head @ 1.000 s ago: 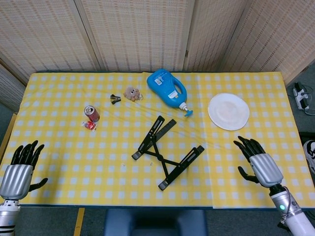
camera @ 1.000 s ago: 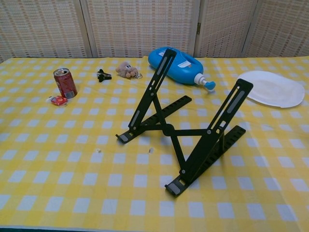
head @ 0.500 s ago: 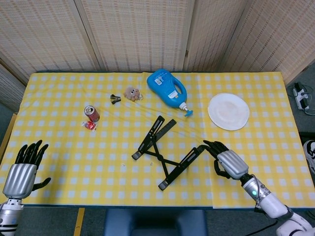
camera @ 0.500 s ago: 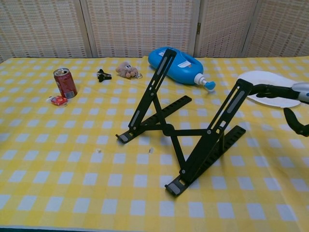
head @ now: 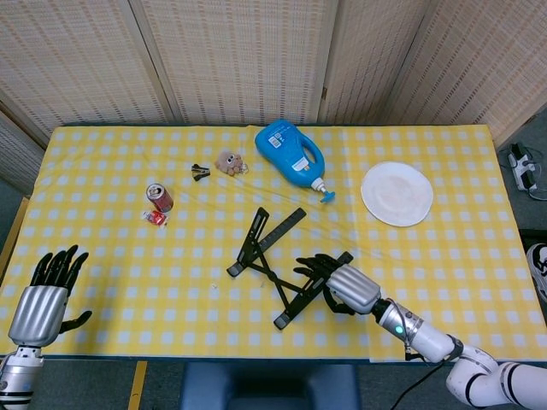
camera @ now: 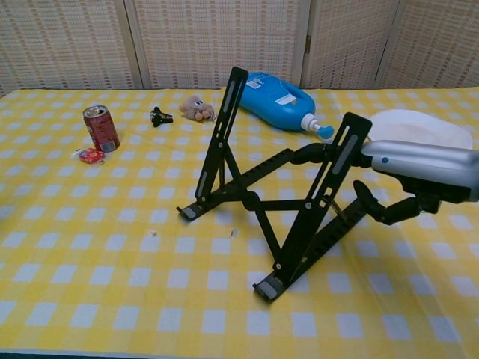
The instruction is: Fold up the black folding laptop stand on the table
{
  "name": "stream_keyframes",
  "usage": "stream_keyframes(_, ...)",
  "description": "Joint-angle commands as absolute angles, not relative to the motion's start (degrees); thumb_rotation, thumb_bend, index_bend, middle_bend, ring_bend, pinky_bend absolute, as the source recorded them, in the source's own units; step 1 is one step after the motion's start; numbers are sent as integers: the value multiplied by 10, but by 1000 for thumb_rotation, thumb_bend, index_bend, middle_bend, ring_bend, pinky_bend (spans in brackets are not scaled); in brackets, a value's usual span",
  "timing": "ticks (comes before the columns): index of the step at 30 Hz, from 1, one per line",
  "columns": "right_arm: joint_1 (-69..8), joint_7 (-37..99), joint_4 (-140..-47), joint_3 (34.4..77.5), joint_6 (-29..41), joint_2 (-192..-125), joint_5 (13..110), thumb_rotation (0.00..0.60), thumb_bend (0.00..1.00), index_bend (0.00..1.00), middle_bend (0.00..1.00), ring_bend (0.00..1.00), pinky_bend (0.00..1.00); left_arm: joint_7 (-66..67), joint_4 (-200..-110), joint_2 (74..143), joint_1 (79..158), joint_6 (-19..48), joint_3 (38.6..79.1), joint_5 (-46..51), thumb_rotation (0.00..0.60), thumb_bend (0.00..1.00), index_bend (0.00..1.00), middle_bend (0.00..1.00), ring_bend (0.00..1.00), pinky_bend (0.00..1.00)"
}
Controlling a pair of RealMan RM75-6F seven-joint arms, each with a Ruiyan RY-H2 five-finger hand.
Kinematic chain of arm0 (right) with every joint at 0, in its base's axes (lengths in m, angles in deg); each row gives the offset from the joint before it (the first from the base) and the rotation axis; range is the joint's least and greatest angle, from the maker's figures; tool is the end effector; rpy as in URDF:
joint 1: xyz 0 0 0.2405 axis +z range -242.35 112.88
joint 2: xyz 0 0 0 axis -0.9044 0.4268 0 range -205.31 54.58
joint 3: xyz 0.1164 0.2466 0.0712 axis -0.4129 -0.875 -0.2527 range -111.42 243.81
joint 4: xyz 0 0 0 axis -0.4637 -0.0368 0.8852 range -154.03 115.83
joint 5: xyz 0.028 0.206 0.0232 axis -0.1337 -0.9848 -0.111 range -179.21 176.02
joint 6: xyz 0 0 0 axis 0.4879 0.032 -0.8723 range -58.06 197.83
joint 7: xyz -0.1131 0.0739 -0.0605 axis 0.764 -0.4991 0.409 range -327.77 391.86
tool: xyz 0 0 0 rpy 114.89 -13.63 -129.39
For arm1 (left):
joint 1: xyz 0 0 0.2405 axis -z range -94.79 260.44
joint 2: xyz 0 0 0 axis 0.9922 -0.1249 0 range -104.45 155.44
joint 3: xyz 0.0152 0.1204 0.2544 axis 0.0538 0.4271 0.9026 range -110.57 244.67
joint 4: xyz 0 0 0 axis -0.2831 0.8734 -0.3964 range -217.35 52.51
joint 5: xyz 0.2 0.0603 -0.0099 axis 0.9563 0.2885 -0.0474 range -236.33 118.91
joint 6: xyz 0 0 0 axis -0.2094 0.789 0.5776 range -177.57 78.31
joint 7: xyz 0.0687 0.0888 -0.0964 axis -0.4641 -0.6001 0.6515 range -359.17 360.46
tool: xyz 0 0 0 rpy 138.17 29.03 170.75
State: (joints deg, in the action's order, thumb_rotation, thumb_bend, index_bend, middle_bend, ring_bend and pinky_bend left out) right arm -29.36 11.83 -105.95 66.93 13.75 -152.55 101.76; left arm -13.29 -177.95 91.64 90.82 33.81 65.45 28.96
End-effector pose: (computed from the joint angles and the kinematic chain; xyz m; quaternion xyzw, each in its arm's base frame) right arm -0.2004 -0.2844 0.0133 0.7984 -0.4022 0.4033 0.1951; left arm -0.3083 0.1979 0.1456 -0.6536 -0.3287 -0.3518 0.5840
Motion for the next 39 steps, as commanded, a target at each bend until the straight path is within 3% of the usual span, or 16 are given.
stream_keyframes(1,-281,140,-1083,678,135,-1522,1032,600,922,0,0,31,0,-131,-1780,916,907,338,656,290,600,149,63,17,25,0)
stream_keyframes(15,-255,262,-1161,689,178,-1518,1014,600,922,0,0,29,0,-93,-1760,922,901,340,666,298,600,150,65,25,30,0)
stream_keyframes(30,-276,320,-1169,700,140,-1503,991,600,922,0,0,34,0,-64,-1740,930,906,333,669,307,600,149,67,29,33,0)
stream_keyframes(39,-305,392,-1173,719,124,-1483,981,600,922,0,92,90,0,-62,-1740,932,907,333,671,312,600,149,67,29,33,0)
